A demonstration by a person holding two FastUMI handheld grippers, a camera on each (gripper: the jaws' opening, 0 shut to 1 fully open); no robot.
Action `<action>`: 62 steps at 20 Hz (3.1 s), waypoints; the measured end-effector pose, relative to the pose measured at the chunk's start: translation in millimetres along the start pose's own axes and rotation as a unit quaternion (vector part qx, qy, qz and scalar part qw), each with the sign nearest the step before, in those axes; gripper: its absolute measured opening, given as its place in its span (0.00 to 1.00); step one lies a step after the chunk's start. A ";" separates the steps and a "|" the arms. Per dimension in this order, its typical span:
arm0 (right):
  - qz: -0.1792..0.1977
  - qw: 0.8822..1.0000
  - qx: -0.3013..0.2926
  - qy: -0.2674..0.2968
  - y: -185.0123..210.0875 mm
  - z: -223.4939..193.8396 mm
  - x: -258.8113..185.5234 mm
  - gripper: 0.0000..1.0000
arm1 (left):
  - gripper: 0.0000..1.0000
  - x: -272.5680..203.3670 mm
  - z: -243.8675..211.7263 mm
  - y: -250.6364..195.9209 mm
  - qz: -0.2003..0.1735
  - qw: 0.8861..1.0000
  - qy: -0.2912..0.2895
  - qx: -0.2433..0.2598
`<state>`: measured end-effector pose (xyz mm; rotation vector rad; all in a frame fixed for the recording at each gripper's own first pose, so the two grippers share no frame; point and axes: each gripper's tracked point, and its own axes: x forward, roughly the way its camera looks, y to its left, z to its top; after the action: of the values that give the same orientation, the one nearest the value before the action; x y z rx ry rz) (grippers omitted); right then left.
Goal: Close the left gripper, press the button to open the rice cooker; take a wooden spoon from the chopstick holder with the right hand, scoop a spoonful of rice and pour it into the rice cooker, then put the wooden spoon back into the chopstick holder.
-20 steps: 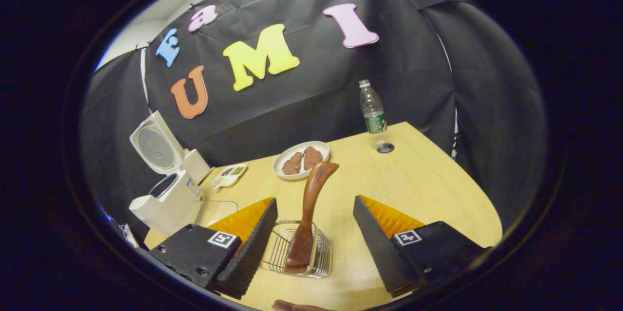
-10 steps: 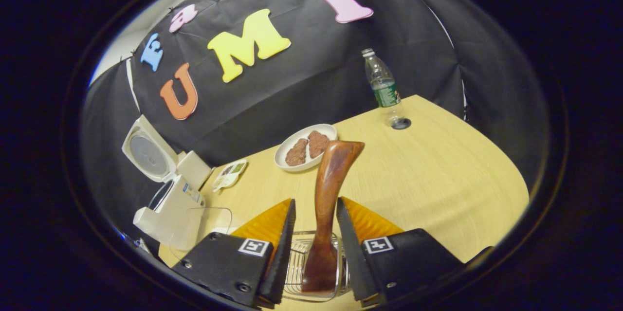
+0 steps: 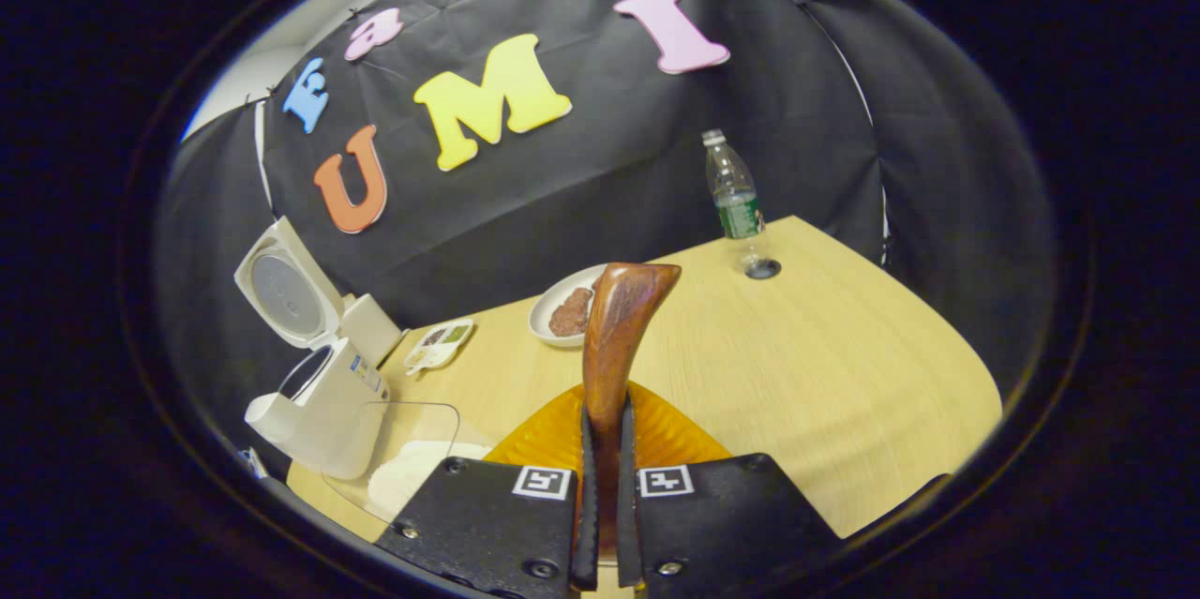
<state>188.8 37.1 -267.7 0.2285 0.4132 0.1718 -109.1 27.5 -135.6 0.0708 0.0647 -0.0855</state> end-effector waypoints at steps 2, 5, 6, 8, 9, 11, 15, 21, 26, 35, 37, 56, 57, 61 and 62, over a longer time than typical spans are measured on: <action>-0.006 1.000 -0.018 -0.022 6.5 14.8 -12.2 0.13 | 0.94 0.1 -0.9 4.0 0.004 1.000 0.004 -0.004; -0.020 0.996 -0.064 -0.061 21.8 39.3 -31.7 0.13 | 0.94 -0.2 -1.7 8.0 0.008 1.000 0.004 -0.010; -0.026 0.994 -0.079 -0.077 26.2 47.4 -38.0 0.13 | 0.94 -0.8 -1.0 8.0 0.008 1.000 0.002 -0.010; -0.043 0.988 -0.102 -0.107 33.5 60.2 -49.6 0.13 | 0.94 -0.4 -3.4 9.5 0.011 1.000 0.002 -0.013; -0.049 0.985 -0.114 -0.120 40.2 64.8 -54.8 0.13 | 0.94 -1.5 -4.0 9.9 0.011 1.000 0.001 -0.014; -0.047 0.981 -0.128 -0.137 60.4 71.0 -63.0 0.13 | 0.94 -1.8 -5.0 4.7 0.004 1.000 0.001 -0.015; -0.028 0.976 -0.133 -0.168 110.8 70.2 -67.2 0.12 | 0.94 -3.7 -4.5 10.5 0.010 1.000 0.000 -0.018; -0.006 0.973 -0.150 -0.175 180.0 27.1 -40.9 0.13 | 0.94 -2.2 -8.6 10.1 0.006 1.000 0.003 -0.023; -0.016 0.974 -0.172 -0.150 202.3 -13.5 -6.6 0.13 | 0.94 0.2 -18.0 16.4 0.008 1.000 0.015 -0.023; -0.039 0.980 -0.178 -0.083 192.5 -73.8 30.8 0.13 | 0.94 0.9 -31.2 23.6 0.007 0.999 0.026 -0.032; -0.005 0.986 -0.151 -0.065 207.8 -84.2 26.0 0.13 | 0.94 0.5 -31.2 24.4 0.008 0.999 0.028 -0.035; 0.133 0.978 0.147 0.057 225.9 -100.3 27.5 0.13 | 0.94 -2.2 -31.5 13.0 -0.003 0.999 0.034 -0.031; 0.141 0.975 0.163 0.059 225.0 -98.4 25.8 0.13 | 0.94 -1.5 -31.0 14.6 -0.001 0.999 0.035 -0.031; 0.144 0.966 0.209 0.040 204.7 -82.6 21.6 0.13 | 0.94 -0.4 -26.6 15.7 0.005 0.999 0.034 -0.027; 0.146 0.962 0.227 0.037 199.3 -78.0 20.7 0.13 | 0.94 1.4 -24.2 15.9 0.007 0.999 0.034 -0.025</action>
<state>151.5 247.1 -294.4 0.7399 0.4890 0.3764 -107.8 44.9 -158.6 0.0243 0.1336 -0.0679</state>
